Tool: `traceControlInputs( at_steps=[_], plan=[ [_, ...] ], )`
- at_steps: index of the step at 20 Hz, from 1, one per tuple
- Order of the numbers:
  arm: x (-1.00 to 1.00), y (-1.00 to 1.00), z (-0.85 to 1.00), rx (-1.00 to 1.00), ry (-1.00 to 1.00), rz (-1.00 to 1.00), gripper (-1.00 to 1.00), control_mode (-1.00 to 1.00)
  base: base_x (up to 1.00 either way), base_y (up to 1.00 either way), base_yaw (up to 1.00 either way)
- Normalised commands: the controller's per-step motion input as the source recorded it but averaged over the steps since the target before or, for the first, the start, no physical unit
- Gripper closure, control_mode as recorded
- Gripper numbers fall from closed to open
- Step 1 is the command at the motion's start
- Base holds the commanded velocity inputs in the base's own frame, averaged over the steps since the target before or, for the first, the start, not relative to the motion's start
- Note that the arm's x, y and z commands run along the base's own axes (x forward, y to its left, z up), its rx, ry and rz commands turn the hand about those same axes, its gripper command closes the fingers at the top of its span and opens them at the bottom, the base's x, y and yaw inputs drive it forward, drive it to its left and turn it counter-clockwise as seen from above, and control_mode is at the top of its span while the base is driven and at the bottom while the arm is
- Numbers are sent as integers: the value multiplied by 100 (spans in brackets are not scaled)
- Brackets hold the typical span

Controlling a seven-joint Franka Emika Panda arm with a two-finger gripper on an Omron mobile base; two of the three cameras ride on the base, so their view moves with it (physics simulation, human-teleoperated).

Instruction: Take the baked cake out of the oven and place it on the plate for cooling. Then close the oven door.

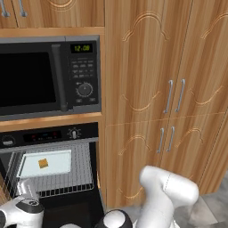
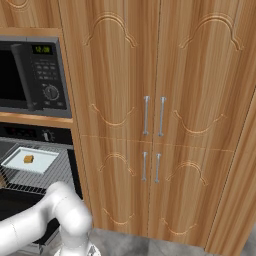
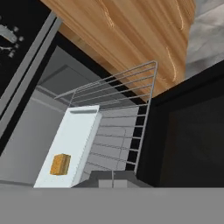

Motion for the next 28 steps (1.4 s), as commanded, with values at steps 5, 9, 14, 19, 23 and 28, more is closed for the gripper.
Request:
traceControlInputs(
  at_steps=[5,9,14,19,23,28],
  plan=[
    [19,-20,35,-9,25,10,100,-100,0,0,0],
    [25,-14,38,-12,25,2,100,-100,0,0,0],
    [28,-6,39,-6,19,0,100,-100,0,0,0],
    [25,-3,31,0,1,-13,100,-100,0,0,0],
    [27,0,22,0,-6,-29,100,-100,0,0,0],
    [22,0,18,6,-2,-28,100,-100,0,0,0]
  ],
)
